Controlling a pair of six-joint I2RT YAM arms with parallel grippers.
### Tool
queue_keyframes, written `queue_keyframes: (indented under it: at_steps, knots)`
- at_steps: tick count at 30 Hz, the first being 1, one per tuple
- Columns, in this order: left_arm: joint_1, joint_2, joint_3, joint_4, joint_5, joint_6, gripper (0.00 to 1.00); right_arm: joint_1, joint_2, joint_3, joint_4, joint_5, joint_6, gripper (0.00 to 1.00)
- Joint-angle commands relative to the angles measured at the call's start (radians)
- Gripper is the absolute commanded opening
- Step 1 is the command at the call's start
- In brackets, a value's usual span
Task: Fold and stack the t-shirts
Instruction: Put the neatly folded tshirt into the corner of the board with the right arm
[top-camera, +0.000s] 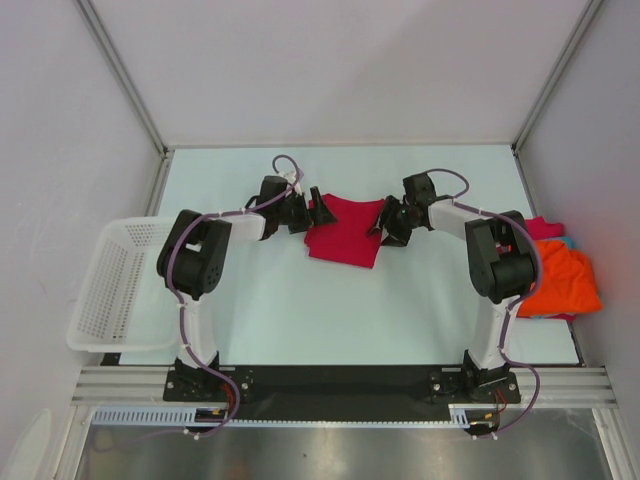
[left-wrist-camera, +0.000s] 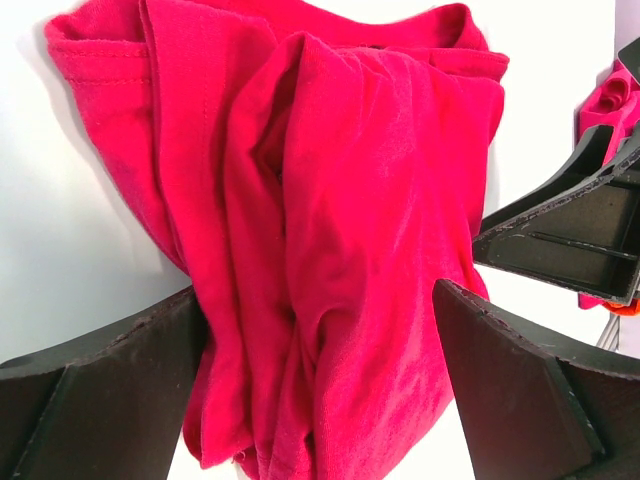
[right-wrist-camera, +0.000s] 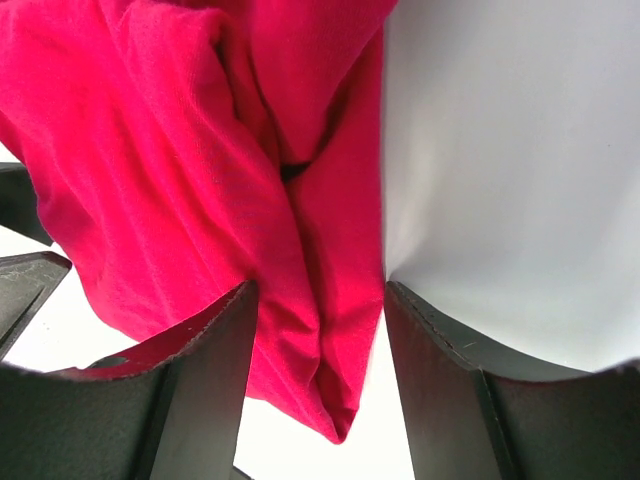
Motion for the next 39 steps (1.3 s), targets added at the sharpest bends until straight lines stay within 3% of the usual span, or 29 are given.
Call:
queue_keyframes:
  at_steps: [1, 15, 26, 29, 35, 39]
  knots:
    - [0.017, 0.015, -0.045, -0.108, -0.028, 0.038, 1.00, -0.003, 0.061, -0.056, -0.097, 0.113, -0.067, 0.61]
    - [0.042, 0.009, -0.055, -0.106, -0.014, 0.043, 1.00, 0.073, 0.193, 0.000, -0.054, 0.064, -0.024, 0.60]
    - [0.050, 0.021, -0.056, -0.086, 0.013, 0.032, 1.00, 0.079, 0.205, 0.000, -0.063, 0.070, -0.023, 0.57]
    - [0.050, 0.023, -0.064, -0.072, 0.021, 0.025, 0.99, 0.079, 0.202, -0.006, -0.057, 0.072, -0.020, 0.36]
    - [0.051, 0.032, -0.059, -0.071, 0.043, 0.019, 0.85, 0.082, 0.205, -0.004, -0.048, 0.069, -0.013, 0.00]
    - [0.050, 0.055, -0.061, -0.034, 0.089, -0.007, 0.72, 0.083, 0.202, -0.007, -0.048, 0.069, -0.010, 0.00]
